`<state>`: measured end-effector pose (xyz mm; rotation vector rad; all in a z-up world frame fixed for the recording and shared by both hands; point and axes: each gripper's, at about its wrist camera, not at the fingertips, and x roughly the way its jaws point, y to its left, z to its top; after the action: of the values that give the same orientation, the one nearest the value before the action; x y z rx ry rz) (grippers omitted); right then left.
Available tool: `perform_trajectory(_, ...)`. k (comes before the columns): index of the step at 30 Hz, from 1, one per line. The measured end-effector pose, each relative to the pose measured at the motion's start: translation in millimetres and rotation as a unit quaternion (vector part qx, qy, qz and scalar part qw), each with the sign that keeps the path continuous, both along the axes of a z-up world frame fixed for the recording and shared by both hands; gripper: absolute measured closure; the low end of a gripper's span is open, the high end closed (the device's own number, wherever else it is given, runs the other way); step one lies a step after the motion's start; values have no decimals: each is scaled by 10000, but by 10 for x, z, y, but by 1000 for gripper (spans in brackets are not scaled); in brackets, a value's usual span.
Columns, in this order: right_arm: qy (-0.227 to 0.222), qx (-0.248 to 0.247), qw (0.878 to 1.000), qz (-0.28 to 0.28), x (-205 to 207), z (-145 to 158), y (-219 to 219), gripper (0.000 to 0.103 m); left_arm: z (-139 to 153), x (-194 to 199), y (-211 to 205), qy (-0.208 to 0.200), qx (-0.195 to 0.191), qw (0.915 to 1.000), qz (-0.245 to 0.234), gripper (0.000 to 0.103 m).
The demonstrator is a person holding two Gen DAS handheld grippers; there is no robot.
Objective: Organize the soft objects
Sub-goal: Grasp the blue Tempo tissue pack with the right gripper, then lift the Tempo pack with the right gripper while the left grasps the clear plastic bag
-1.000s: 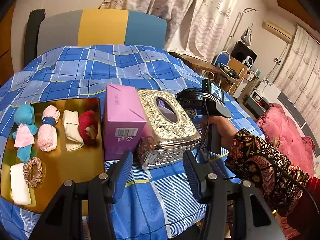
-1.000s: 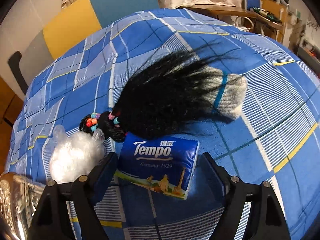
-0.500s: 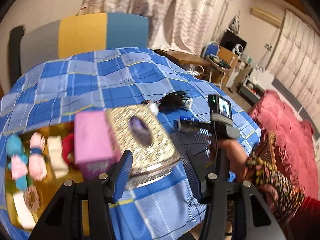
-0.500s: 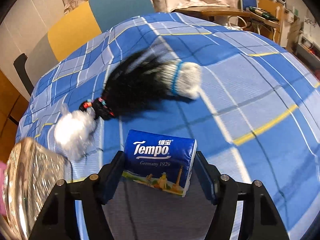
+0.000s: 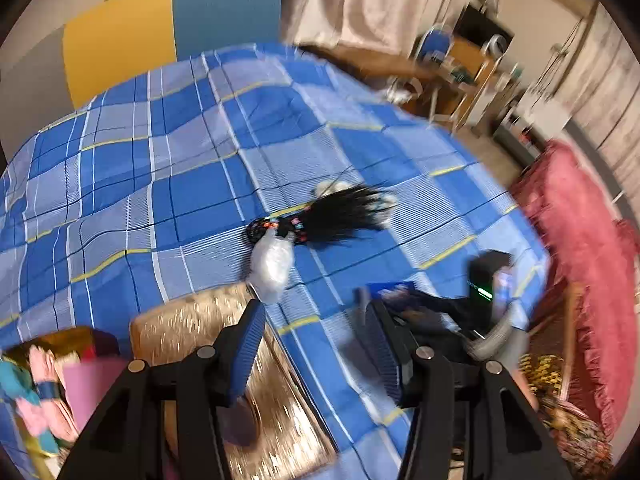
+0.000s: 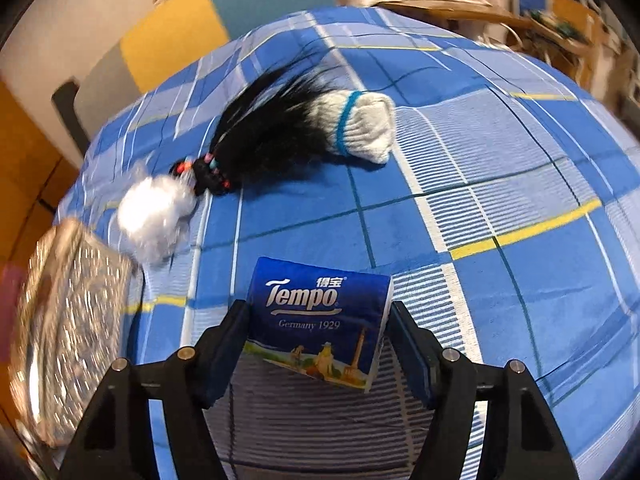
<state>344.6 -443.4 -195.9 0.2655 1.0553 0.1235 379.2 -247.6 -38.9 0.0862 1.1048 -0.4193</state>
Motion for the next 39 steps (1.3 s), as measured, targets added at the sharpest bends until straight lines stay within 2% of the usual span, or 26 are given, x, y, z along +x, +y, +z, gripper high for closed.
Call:
perform_trajectory(5,-85,174,9998,-7,-48,-24,-52,32,-332,423,-212,389,340,9985,207,50)
perform_trajectory(8,48,106,9999,40,-20,-4,-29,32,-591,639,-339,574,787,9949,270,50)
perform_trajectory(11,143,283,9995,-19,7,-16,-83,32,-740,752,-424,672,1039,9919,296,50)
perform_trajectory(17,202,266,9994,-76,10,-5,-61,31,-1011,923,-556,764,1655,9829,255,50)
perform_trajectory(20,244,357,9990,-117,14,-7,-84,31,-1135,983,-561,903,1799,9790,318,50)
perform_trajectory(23,263,372,9989,-121,24,-9,-85,31,-1195,1001,-562,954,1777,9789,341,50)
perform_trajectory(24,265,369,9989,-126,25,-8,-83,31,-1203,995,-570,895,1842,9782,332,56)
perform_trajectory(25,271,360,9989,-126,28,-5,-78,31,-1205,992,-572,876,1832,9787,313,68)
perform_trajectory(28,270,360,9989,-125,26,-5,-74,31,-1196,976,-553,824,1740,9807,330,74)
perform_trajectory(33,272,369,9989,-130,22,-5,-67,31,-1074,915,-471,755,1381,9866,437,78)
perform_trajectory(39,248,374,9989,-131,11,-8,-61,30,-777,753,-398,537,861,9935,519,79)
